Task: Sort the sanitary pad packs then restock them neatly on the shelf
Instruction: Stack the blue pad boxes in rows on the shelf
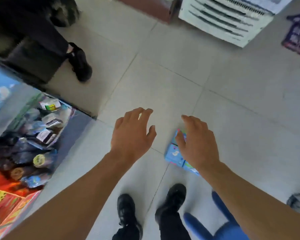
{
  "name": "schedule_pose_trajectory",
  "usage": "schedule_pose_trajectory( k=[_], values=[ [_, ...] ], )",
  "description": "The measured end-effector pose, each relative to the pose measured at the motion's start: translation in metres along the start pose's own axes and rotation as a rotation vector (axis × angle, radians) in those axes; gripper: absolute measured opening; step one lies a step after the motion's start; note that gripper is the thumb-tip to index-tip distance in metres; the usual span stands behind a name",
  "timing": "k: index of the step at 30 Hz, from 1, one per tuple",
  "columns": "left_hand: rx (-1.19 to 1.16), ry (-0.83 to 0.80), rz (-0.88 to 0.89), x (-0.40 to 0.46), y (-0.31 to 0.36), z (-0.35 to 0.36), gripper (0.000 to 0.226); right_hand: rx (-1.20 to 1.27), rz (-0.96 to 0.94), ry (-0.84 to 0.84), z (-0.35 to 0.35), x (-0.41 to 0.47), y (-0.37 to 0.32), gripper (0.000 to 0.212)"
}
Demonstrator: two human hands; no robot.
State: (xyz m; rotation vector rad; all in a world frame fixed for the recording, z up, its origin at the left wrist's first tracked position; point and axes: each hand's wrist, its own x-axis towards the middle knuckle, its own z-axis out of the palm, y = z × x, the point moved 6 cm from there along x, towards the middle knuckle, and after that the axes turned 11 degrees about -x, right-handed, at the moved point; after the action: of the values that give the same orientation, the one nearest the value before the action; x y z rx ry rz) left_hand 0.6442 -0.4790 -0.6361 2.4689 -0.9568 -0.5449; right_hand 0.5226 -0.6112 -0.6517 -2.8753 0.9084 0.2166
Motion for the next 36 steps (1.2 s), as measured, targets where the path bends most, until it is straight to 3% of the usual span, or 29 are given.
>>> schedule_pose_trajectory(
  k=[8,13,17,21,26,28,30,31,34,36],
  values=[
    [0.0,-0.317,-0.131,0.043,0.074,0.156,0.045,0.291,0.475,-0.315,0.095,-0.043,0.182,0.05],
    [0.003,-0.509,-0.194,0.07,0.062,0.258,0.041,0.448,0.646,-0.461,0.182,-0.047,0.229,0.055],
    [-0.145,-0.62,-0.252,0.092,0.043,0.352,0.037,0.551,0.742,-0.511,0.265,-0.035,0.242,0.054],
    [-0.244,-0.723,-0.307,0.107,0.024,0.457,0.032,0.581,0.819,-0.491,0.349,-0.015,0.266,0.057],
    [-0.266,-0.713,-0.335,0.123,0.009,0.544,0.046,0.567,0.94,-0.52,0.422,-0.007,0.305,0.064],
    [-0.27,-0.727,-0.365,0.127,-0.002,0.564,0.031,0.619,0.949,-0.567,0.445,-0.005,0.307,0.063],
    [-0.291,-0.761,-0.349,0.129,-0.008,0.579,0.011,0.667,0.967,-0.549,0.46,-0.002,0.306,0.048],
    [-0.342,-0.767,-0.336,0.129,-0.009,0.581,0.012,0.698,0.989,-0.508,0.463,0.0,0.305,0.04],
    [-0.547,-0.728,-0.367,0.129,-0.006,0.568,0.037,0.777,1.057,-0.335,0.447,0.005,0.299,0.031],
    [-0.632,-0.652,-0.38,0.131,0.004,0.543,0.038,0.805,1.045,-0.218,0.42,0.009,0.296,0.033]
  ],
)
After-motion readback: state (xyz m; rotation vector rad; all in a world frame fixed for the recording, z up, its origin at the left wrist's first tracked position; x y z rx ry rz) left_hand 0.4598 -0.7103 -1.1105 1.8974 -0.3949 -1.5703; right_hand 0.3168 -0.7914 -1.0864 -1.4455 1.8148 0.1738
